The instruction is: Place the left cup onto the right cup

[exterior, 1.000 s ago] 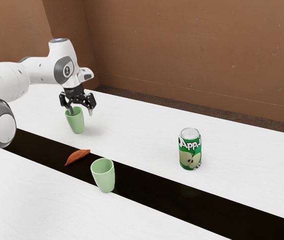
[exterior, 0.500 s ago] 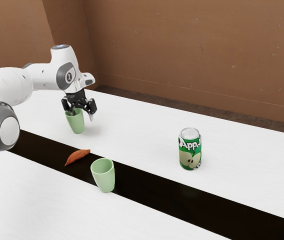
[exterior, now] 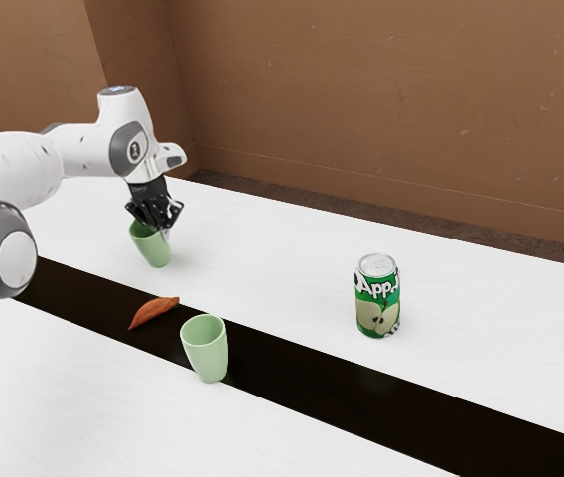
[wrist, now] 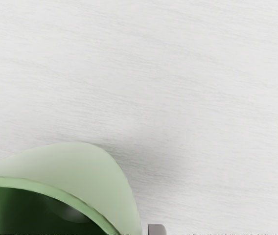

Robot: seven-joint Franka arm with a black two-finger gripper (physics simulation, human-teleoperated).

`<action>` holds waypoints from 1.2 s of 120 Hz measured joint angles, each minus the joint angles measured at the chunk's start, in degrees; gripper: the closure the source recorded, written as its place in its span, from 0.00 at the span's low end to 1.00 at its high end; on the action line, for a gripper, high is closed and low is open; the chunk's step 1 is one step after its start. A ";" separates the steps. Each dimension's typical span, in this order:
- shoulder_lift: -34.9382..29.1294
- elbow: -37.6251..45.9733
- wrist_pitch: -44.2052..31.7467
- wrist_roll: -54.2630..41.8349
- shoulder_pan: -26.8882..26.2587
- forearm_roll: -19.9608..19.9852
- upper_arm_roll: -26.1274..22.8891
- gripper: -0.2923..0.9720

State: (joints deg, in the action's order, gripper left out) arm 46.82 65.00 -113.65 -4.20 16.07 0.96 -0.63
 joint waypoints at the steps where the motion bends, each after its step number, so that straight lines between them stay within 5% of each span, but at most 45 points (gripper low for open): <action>1: -0.09 0.02 0.02 0.00 0.00 0.00 0.00 0.83; 15: -3.59 2.52 0.38 0.12 -0.26 -0.05 0.08 0.84; 33: -16.78 14.58 0.80 1.60 -2.53 -0.67 0.17 0.84; 78: -47.35 42.34 2.03 13.59 -18.14 -4.24 -1.38 0.85; 92: -52.20 46.71 3.23 18.88 -22.56 -5.72 -2.27 0.85; 144: -58.95 57.26 3.89 37.19 -20.04 -4.60 -6.78 0.85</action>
State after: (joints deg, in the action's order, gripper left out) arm -12.12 122.26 -109.75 32.99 -3.97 -3.64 -7.40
